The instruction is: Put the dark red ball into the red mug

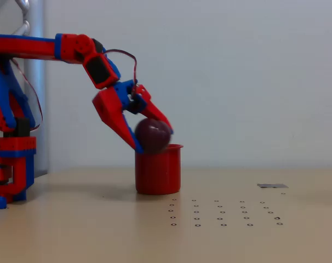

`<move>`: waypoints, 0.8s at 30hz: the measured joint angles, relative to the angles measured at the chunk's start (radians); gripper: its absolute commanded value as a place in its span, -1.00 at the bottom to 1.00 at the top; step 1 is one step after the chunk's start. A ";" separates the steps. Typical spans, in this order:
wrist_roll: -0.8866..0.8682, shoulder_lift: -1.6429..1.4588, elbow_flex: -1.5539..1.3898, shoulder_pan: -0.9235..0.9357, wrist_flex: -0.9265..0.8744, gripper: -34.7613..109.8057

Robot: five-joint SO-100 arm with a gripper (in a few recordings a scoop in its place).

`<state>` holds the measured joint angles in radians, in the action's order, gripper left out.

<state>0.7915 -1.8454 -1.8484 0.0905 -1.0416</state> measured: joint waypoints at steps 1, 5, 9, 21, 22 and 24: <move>-0.031 -0.025 0.005 -0.025 -0.044 -0.21; -0.158 -0.118 0.041 -0.138 -0.199 -0.21; -0.250 -0.175 0.043 -0.232 -0.285 -0.21; -0.402 -0.179 0.026 -0.445 -0.256 -0.20; -0.417 -0.173 0.026 -0.453 -0.247 -0.20; -0.449 -0.150 0.026 -0.451 -0.227 -0.20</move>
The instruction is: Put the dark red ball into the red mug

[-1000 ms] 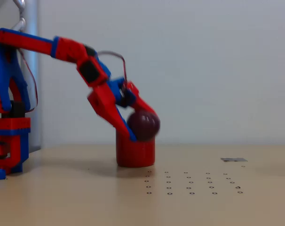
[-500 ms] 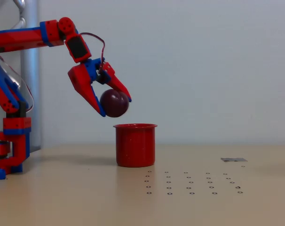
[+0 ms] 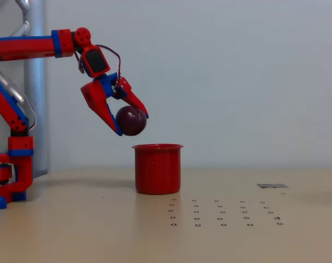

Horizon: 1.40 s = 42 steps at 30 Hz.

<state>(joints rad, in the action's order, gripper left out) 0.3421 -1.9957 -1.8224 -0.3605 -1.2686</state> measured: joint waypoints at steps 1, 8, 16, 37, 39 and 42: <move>-0.015 0.014 0.000 0.003 0.009 -0.20; -0.155 0.097 0.000 0.002 0.028 -0.21; -0.167 0.112 0.000 0.003 0.129 -0.21; -0.066 0.144 -0.129 0.075 0.465 -0.03; -0.061 0.144 -0.129 0.089 0.474 -0.18; -0.061 0.146 -0.080 0.109 0.416 -0.36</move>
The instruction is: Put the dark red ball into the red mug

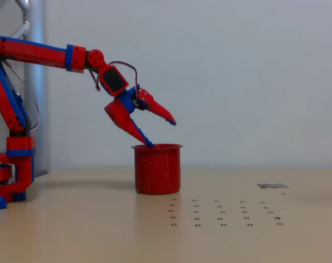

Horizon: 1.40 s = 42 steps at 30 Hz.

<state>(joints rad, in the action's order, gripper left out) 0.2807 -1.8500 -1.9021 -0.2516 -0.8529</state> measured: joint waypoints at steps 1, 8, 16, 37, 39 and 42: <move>-0.008 -0.002 0.034 0.014 -0.049 -0.41; -0.071 -0.150 0.063 0.132 -0.342 -0.54; -0.121 -0.512 -0.107 0.325 -0.545 -0.55; -0.341 -1.368 -1.046 0.459 -0.387 -0.55; -0.341 -1.371 -1.066 0.456 -0.399 -0.55; -0.341 -1.371 -1.068 0.454 -0.405 -0.55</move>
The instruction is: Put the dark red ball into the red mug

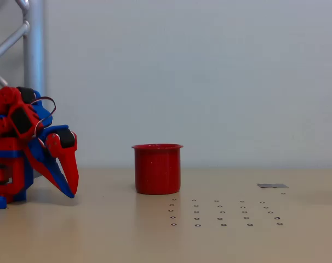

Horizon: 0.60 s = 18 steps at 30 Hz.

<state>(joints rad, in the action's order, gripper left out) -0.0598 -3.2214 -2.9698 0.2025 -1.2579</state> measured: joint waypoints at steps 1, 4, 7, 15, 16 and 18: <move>0.000 0.000 0.000 0.000 0.000 -0.55; 0.000 0.000 0.000 0.000 0.000 -0.55; -0.003 0.000 0.000 0.000 0.000 -0.55; -0.006 0.000 0.000 -0.002 0.000 -0.55; -0.006 0.000 0.000 -0.003 0.000 -0.55; -0.006 0.000 0.000 -0.003 0.000 -0.55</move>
<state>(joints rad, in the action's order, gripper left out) -0.0660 -3.2214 -2.9698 0.1994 -1.2579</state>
